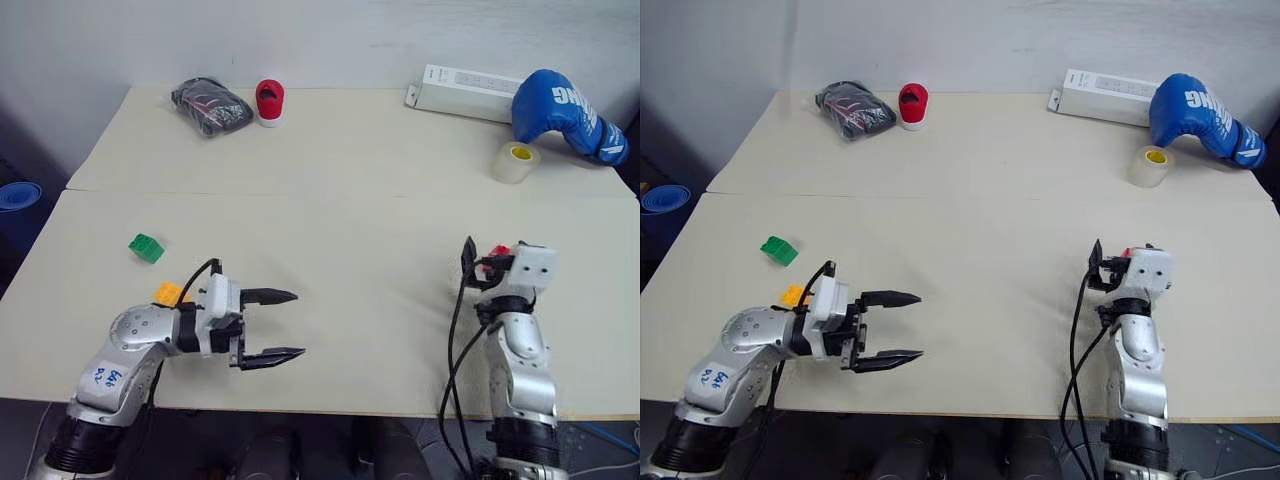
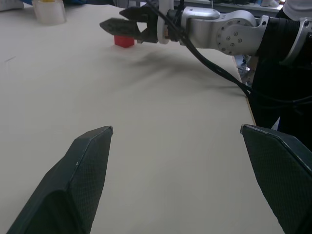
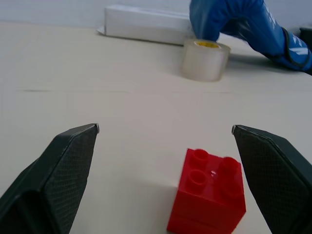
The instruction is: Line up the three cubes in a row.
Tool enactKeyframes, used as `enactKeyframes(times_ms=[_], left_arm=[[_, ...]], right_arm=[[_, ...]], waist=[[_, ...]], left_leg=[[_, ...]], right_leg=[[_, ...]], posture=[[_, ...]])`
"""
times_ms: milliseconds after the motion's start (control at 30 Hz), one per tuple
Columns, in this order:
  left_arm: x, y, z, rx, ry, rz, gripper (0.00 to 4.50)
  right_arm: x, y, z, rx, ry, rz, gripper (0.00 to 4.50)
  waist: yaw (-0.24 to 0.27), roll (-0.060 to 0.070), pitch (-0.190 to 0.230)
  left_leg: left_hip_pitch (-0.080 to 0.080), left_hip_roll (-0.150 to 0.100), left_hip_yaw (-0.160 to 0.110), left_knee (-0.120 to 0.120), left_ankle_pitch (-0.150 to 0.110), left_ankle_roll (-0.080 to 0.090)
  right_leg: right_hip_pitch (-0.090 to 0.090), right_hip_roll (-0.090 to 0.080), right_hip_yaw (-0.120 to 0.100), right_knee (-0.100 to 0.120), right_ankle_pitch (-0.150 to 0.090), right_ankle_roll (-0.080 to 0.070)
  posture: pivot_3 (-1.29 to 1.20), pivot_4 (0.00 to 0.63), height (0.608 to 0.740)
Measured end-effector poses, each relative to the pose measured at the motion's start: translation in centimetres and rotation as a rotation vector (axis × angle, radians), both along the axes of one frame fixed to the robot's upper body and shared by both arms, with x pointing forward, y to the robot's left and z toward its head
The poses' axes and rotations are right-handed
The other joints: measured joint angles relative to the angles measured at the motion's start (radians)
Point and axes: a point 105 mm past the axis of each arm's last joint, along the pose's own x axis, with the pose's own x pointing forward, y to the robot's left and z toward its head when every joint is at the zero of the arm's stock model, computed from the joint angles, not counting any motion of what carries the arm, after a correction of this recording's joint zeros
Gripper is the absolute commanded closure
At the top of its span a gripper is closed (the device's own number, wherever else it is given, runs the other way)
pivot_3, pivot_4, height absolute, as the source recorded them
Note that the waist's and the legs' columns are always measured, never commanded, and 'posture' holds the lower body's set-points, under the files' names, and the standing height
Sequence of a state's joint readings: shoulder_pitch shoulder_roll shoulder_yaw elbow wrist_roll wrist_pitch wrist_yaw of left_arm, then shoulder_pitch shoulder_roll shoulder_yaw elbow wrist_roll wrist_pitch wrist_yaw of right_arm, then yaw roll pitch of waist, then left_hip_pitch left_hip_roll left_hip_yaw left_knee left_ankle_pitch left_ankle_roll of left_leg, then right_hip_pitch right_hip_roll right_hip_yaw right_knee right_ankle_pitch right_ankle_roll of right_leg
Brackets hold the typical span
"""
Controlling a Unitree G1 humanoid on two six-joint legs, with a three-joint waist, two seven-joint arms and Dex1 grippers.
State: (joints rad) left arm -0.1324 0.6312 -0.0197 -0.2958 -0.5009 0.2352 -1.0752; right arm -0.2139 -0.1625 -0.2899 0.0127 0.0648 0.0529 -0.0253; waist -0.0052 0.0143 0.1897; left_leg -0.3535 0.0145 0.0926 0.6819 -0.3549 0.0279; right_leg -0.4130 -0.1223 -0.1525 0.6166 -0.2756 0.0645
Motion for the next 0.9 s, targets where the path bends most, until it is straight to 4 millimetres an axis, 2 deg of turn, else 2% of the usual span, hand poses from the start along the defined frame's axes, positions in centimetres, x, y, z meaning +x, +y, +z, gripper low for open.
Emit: enactKeyframes(times_ms=[167, 300, 500, 600, 667, 800, 833, 900], left_arm=[[0.3, -0.1, -0.1, -0.007, -0.011, 0.032, 0.12], [0.3, -0.1, -0.3, -0.005, -0.010, 0.048, 0.00], [0.2, -0.1, -0.4, -0.005, -0.012, 0.056, 0.00], [0.2, -0.1, -0.4, -0.004, -0.016, 0.055, 0.00], [0.3, 0.0, -0.4, 0.000, -0.019, 0.058, 0.00], [0.4, 0.2, -0.2, 0.001, -0.030, 0.063, 0.00], [0.4, 0.2, -0.2, 0.002, -0.030, 0.063, 0.00], [0.4, 0.4, -0.3, 0.007, -0.028, 0.066, 0.00]], right_arm=[[-0.1, -0.4, -0.3, 0.012, 0.008, -0.078, 0.00], [-0.3, -0.1, -0.8, 0.043, 0.015, -0.095, 0.88], [-0.3, -0.3, -0.8, 0.058, 0.007, -0.090, 3.00], [-0.2, -0.6, -0.4, 0.060, -0.001, -0.060, 3.06], [0.1, 0.2, 0.4, 0.033, -0.020, 0.070, 3.06], [0.6, 4.0, 3.6, -0.073, -0.100, 0.428, 3.06], [0.4, 5.7, 4.1, -0.127, -0.092, 0.602, 3.06], [-1.9, 10.4, 4.6, -0.302, -0.048, 1.094, 3.06]], waist=[[-0.001, 0.000, 0.000], [-0.001, 0.000, 0.000], [-0.003, 0.000, 0.000], [-0.003, 0.000, 0.000], [-0.003, 0.000, 0.000], [-0.006, 0.000, 0.000], [-0.008, 0.001, 0.000], [-0.009, 0.000, 0.001]], left_leg=[[0.000, 0.001, 0.000, 0.000, 0.000, -0.001], [0.001, 0.001, 0.000, 0.000, 0.000, 0.000], [0.001, 0.001, 0.000, 0.000, 0.000, 0.000], [0.000, 0.001, 0.000, 0.000, 0.000, 0.000], [0.001, 0.001, 0.000, 0.000, 0.000, 0.000], [0.001, 0.001, 0.000, 0.000, 0.000, 0.000], [0.001, 0.001, 0.000, 0.000, 0.000, 0.001], [0.001, 0.003, 0.000, 0.000, -0.001, 0.001]], right_leg=[[0.000, 0.000, 0.001, 0.001, 0.000, 0.000], [0.000, 0.000, 0.001, 0.001, 0.000, 0.000], [0.000, 0.000, 0.001, 0.001, 0.000, 0.000], [0.000, 0.000, 0.001, 0.001, 0.000, 0.000], [0.000, 0.000, 0.001, 0.001, 0.000, 0.000], [0.000, 0.001, 0.001, 0.001, 0.000, 0.000], [0.000, 0.001, 0.002, 0.000, 0.000, 0.000], [0.001, 0.003, 0.001, -0.002, 0.000, 0.000]], posture=[[0.00, 0.150, 0.740], [0.00, 0.150, 0.740], [0.00, 0.150, 0.740], [0.00, 0.150, 0.740], [0.00, 0.150, 0.740], [0.00, 0.150, 0.740], [0.00, 0.150, 0.740], [0.00, 0.150, 0.740]])
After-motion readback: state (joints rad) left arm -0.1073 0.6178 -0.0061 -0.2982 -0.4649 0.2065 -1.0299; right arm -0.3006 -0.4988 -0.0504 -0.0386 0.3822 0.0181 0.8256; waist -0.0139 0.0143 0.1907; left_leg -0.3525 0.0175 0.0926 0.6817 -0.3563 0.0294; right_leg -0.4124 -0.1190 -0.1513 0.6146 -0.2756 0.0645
